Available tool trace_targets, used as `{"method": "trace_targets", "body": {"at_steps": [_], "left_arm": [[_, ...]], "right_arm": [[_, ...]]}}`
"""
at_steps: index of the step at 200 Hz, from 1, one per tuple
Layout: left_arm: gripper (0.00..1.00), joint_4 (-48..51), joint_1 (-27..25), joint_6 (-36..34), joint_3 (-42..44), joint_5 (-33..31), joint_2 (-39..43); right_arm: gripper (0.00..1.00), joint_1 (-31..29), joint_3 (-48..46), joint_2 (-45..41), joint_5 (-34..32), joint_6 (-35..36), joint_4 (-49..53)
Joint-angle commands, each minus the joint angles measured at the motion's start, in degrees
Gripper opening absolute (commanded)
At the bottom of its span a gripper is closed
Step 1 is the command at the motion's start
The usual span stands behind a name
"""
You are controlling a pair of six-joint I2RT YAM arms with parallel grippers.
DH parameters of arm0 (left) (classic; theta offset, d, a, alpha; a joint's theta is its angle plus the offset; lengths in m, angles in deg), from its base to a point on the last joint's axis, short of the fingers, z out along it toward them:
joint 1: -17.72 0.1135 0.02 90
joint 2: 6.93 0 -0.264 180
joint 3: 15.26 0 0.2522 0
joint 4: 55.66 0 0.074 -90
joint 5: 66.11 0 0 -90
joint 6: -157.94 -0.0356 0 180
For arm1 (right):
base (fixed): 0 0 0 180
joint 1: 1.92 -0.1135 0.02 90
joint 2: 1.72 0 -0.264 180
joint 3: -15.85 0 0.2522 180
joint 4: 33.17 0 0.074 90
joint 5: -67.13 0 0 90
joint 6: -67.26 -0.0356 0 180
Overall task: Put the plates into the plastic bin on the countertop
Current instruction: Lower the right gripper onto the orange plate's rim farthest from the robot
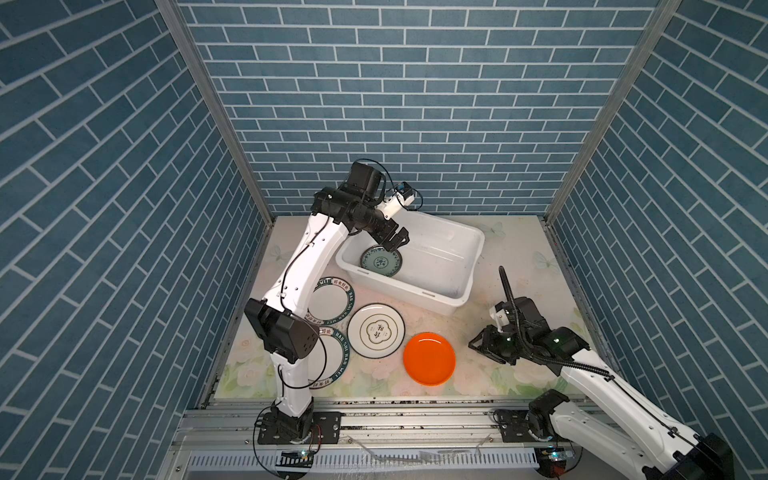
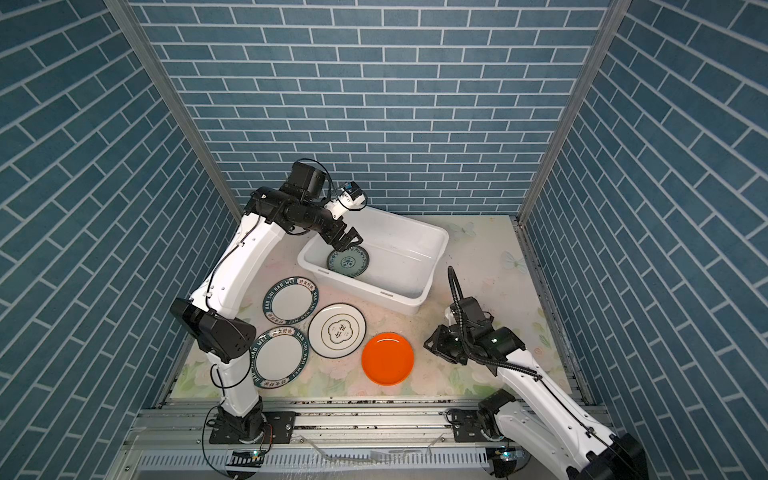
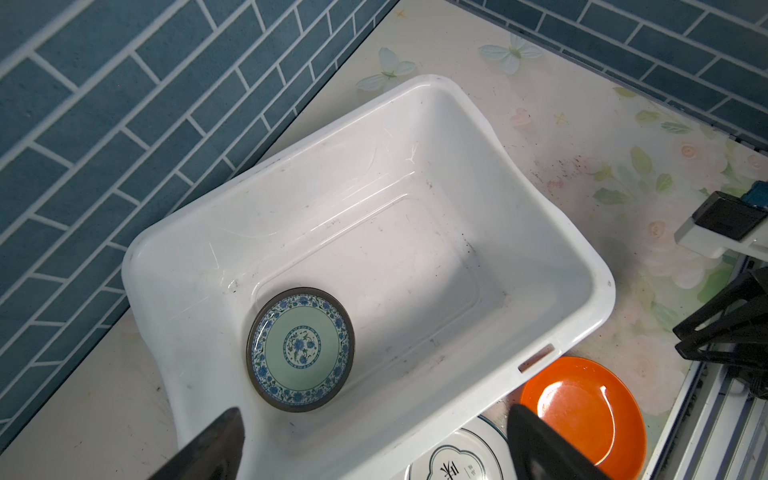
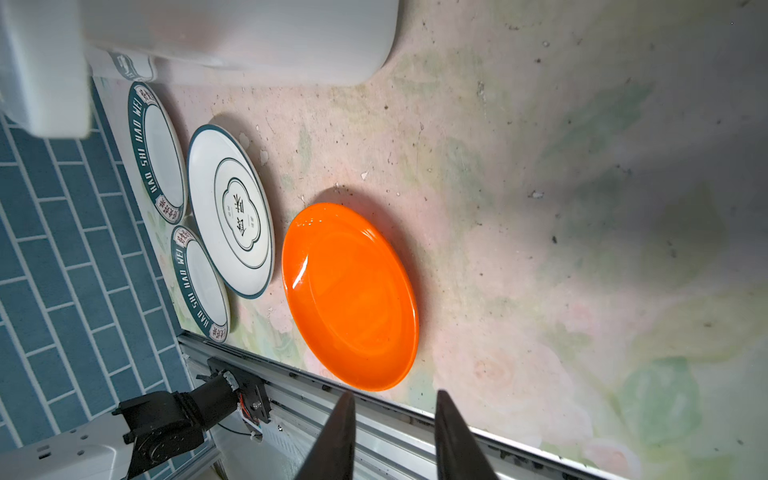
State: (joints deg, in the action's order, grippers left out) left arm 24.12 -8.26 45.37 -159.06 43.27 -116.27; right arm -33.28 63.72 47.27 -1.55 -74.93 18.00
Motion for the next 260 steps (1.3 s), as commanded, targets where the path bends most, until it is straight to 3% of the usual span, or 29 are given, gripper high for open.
{"method": "trace_targets", "body": {"at_steps": [1,150,260], "left_arm": [[0.99,0.8,-0.6,-0.8,-0.2,0.5,1.8],[0.99,0.4,-0.7,-1.7,2.4,-1.0,3.0],[1.00,0.5,-0.6,-1.7,3.1,-1.7,3.4]], "right_arm": [[0.34,-0.8,-0.4,0.7,-2.2,-0.2,-1.2],[0.34,-7.7,0.0,19.6,0.6,3.8,-12.0],[0.31,-8.4,0.2,26.5,1.3,6.1,-13.9]]}}
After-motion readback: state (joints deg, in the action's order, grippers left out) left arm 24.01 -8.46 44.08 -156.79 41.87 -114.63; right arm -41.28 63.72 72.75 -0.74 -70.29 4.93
